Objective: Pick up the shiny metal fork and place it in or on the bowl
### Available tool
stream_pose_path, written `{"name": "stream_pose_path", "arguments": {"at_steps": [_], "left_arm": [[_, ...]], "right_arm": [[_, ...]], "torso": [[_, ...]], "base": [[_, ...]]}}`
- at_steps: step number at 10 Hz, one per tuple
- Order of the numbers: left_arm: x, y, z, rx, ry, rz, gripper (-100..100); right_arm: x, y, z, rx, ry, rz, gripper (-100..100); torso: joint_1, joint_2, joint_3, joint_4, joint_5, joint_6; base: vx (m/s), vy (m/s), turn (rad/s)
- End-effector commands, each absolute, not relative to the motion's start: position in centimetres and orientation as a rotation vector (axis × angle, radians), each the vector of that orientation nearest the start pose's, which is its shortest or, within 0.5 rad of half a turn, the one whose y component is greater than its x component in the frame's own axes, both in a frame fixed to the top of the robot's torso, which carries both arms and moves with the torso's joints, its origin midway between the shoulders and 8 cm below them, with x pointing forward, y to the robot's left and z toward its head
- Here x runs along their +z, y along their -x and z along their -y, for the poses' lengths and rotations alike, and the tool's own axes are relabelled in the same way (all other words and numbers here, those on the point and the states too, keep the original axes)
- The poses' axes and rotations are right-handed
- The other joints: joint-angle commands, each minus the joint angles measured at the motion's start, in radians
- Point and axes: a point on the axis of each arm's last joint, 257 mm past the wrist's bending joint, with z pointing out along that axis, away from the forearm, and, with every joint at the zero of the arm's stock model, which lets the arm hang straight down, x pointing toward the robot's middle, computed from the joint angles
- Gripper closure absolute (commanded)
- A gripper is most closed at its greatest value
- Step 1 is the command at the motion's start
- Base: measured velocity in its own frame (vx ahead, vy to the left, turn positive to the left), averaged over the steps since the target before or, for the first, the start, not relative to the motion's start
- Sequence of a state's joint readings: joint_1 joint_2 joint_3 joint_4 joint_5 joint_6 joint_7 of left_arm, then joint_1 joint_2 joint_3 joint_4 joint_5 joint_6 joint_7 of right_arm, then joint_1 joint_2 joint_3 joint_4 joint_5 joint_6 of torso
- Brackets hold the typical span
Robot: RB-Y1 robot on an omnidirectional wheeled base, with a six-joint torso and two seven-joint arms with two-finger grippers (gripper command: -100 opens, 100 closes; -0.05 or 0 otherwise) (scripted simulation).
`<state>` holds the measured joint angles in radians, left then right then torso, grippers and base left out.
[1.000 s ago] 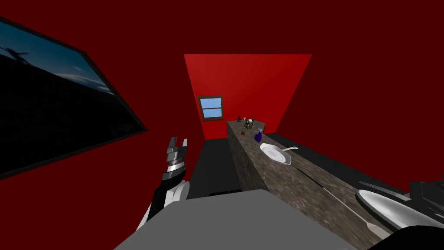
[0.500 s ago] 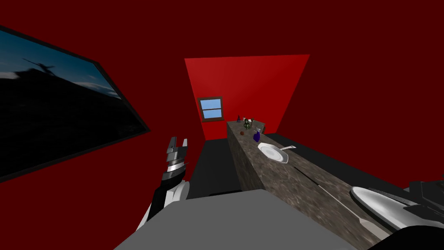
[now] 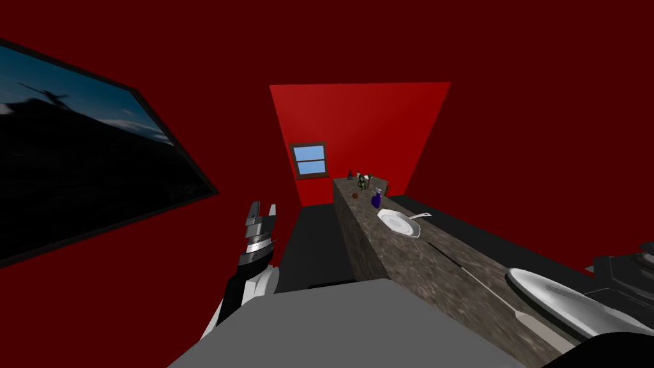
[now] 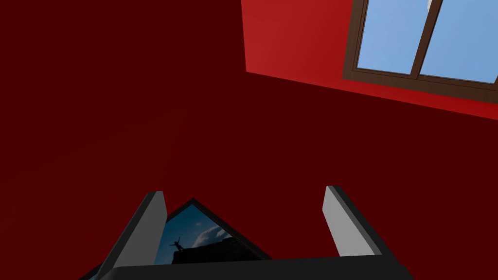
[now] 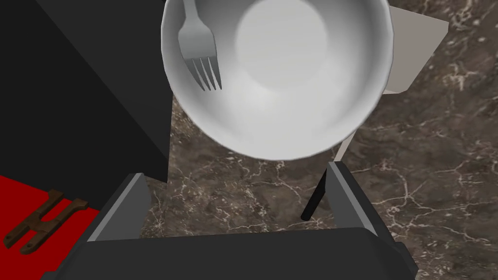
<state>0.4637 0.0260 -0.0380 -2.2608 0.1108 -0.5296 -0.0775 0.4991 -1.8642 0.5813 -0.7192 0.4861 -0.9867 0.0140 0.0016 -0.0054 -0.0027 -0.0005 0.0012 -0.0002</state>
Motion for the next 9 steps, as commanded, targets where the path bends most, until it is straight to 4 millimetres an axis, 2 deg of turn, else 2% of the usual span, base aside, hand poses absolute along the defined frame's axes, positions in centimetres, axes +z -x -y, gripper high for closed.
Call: {"name": "stream_pose_path", "arguments": {"at_steps": [1,2,3,5,6,7,8,9], "left_arm": [[3.2,-34.6,-27.4,-1.359,0.654,-0.556,0],[3.2,-34.6,-27.4,-1.359,0.654,-0.556,0],[3.2,-34.6,-27.4,-1.359,0.654,-0.556,0],[3.2,-34.6,-27.4,-1.359,0.654,-0.556,0],[3.2,-34.6,-27.4,-1.359,0.654,-0.556,0],[3.2,-34.6,-27.4,-1.359,0.654,-0.556,0],[3.2,-34.6,-27.4,-1.359,0.654,-0.556,0],[3.2,-34.6,-27.4,-1.359,0.654,-0.556,0]], "right_arm": [[-16.1,-10.4,79.2,-0.375,0.498,-3.019,-100],[-16.1,-10.4,79.2,-0.375,0.498,-3.019,-100],[-15.0,-11.2,79.0,-0.374,0.507,-3.014,-100],[-15.0,-11.2,79.0,-0.374,0.507,-3.014,-100],[-13.9,-12.0,78.8,-0.373,0.517,-3.010,-100],[-14.4,-11.6,78.8,-0.374,0.511,-3.013,-100],[-14.3,-11.6,78.8,-0.373,0.513,-3.012,0],[-14.3,-11.6,78.8,-0.374,0.513,-3.012,0]], "torso": [[0.000,0.000,0.000,0.000,0.000,0.000],[0.000,0.000,0.000,0.000,0.000,0.000],[0.000,0.000,0.000,0.000,0.000,0.000],[0.000,0.000,0.000,0.000,0.000,0.000],[0.000,-0.001,0.000,0.000,0.000,0.000],[0.000,-0.001,0.000,0.000,0.000,0.000],[0.000,-0.001,-0.001,0.000,0.000,0.000],[0.000,-0.001,-0.001,0.000,0.000,0.000]], "base": [[-0.025,-0.007,-0.034],[-0.020,-0.005,-0.026],[-0.024,-0.006,-0.047],[-0.014,-0.005,-0.011],[-0.016,-0.004,-0.044],[-0.007,0.001,-0.001],[0.000,0.000,0.000],[0.000,0.000,0.000]]}}
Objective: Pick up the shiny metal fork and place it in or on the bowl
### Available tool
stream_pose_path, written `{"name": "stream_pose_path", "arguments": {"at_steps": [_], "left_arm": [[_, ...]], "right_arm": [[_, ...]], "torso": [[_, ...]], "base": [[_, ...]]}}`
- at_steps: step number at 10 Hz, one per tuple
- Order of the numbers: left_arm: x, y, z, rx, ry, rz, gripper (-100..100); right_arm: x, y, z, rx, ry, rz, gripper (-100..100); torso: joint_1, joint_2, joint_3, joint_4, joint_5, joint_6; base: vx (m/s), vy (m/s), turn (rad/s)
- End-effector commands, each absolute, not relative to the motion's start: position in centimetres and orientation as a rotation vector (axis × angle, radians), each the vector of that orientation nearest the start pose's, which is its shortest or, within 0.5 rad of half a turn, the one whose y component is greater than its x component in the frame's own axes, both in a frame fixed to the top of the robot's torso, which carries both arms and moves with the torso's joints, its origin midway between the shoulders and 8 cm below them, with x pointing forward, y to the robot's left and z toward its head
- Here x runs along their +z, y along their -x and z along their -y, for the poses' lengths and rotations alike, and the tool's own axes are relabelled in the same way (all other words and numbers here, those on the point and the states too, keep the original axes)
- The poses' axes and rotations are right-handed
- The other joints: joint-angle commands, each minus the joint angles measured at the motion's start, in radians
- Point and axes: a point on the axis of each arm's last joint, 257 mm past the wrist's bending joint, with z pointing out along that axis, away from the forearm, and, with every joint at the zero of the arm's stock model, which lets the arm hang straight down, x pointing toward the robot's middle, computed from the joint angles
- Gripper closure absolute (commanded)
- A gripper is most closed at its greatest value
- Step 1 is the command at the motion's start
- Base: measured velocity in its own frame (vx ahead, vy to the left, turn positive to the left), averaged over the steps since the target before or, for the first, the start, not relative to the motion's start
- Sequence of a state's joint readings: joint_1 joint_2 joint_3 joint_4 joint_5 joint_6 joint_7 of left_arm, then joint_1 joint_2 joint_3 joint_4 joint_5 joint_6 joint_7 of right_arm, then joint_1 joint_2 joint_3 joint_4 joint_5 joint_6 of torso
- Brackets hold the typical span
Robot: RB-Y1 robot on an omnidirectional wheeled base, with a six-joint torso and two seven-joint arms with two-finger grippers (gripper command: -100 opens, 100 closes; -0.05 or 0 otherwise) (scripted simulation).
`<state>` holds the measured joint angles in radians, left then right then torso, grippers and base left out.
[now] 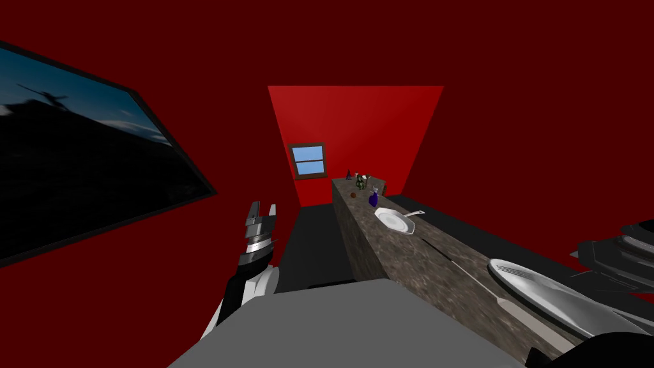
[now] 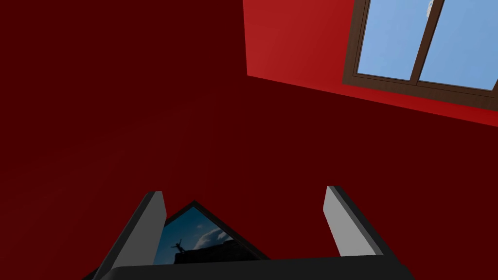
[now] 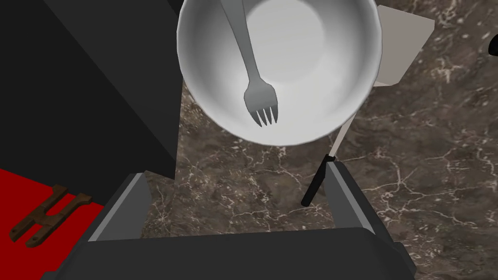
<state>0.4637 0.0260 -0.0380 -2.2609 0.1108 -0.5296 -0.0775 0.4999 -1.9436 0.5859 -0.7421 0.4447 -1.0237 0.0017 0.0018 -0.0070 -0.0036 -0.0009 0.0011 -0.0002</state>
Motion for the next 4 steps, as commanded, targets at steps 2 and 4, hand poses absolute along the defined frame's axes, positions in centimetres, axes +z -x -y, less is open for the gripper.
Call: {"name": "stream_pose_path", "arguments": {"at_steps": [2,4], "left_arm": [[3.25,-34.57,-27.40,-1.359,0.654,-0.556,0],[3.25,-34.57,-27.40,-1.359,0.654,-0.556,0]], "right_arm": [[-14.33,-11.63,78.81,-0.374,0.513,-3.012,0],[-14.33,-11.63,78.81,-0.374,0.513,-3.012,0]], "torso": [[0.000,0.000,0.000,0.000,0.000,0.000],[0.000,0.000,0.000,0.000,0.000,0.000]], "base": [[0.000,0.000,0.000],[0.000,0.000,0.000]]}}
